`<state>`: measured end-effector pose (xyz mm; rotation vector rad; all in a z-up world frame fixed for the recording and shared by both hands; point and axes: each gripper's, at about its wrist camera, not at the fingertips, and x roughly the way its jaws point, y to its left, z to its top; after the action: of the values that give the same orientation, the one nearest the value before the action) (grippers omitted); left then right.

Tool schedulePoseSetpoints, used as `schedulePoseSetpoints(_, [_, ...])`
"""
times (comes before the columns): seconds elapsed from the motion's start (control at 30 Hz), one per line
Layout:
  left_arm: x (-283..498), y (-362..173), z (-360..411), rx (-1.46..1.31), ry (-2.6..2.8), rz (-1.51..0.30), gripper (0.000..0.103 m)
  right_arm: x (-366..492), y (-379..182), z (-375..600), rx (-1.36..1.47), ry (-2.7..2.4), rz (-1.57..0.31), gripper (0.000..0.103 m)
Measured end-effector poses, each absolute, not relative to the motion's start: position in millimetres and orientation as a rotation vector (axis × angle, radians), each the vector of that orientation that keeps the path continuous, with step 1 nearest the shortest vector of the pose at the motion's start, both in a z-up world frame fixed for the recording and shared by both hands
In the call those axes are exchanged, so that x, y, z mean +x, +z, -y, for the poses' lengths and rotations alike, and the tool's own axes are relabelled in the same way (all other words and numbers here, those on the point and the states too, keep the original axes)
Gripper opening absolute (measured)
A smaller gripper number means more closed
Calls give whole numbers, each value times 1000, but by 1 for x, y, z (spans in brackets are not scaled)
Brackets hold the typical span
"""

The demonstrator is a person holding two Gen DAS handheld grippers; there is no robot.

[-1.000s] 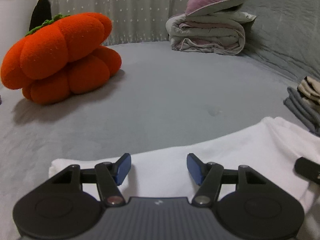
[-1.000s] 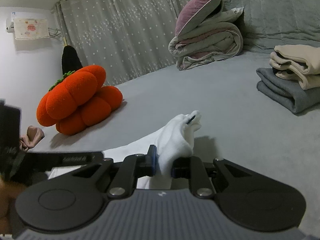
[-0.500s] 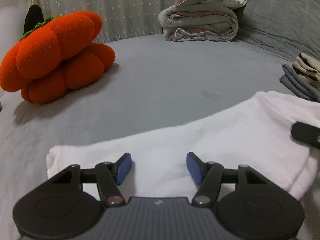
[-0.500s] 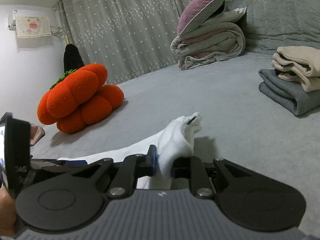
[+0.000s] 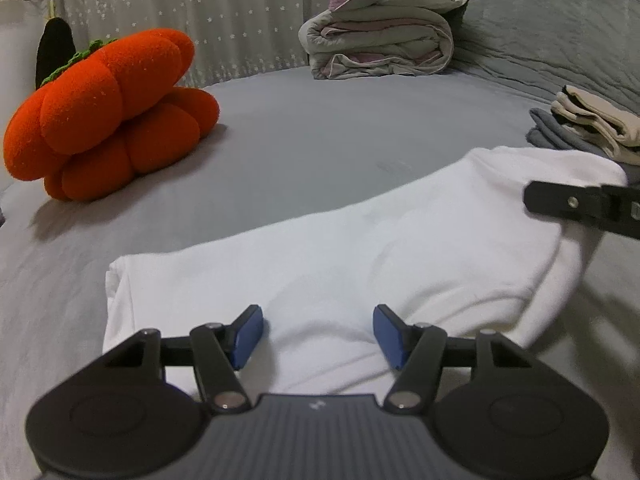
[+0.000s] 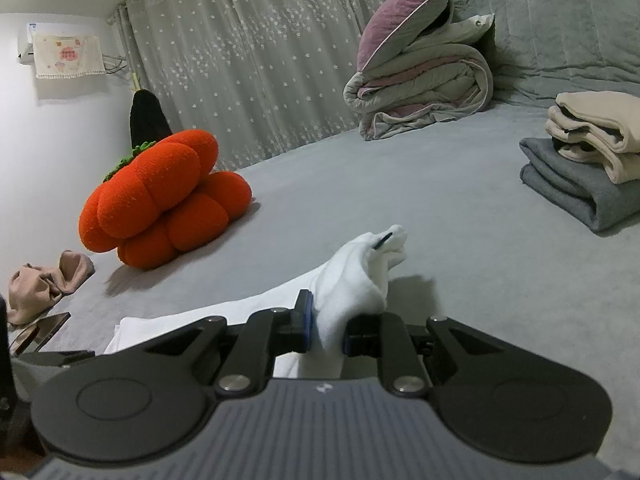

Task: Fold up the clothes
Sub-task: 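Hold the lifted shirt corner up with the right gripper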

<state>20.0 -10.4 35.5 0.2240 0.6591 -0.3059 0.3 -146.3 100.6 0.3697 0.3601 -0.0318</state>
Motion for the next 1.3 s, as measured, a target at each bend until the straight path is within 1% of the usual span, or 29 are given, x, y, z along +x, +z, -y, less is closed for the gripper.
schedulePoseSetpoints(0.17, [13, 35, 6, 219, -325, -658, 63, -1, 103, 147, 376, -23, -352, 18])
schedulePoseSetpoints(0.77, [-1, 37, -17, 102, -381, -652, 63, -9, 125, 118, 269, 44, -271, 18])
schedulePoseSetpoints(0.9, [-9, 26, -5, 197, -375, -621, 64, -8, 126, 116, 270, 45, -270, 18])
schedulePoseSetpoints(1.13, [-8, 36, -16, 123, -404, -646, 64, -8, 128, 114, 267, 43, -269, 18])
schedulePoseSetpoints(1.3, [-10, 27, -9, 192, -407, -629, 67, -6, 128, 110, 265, 45, -270, 18])
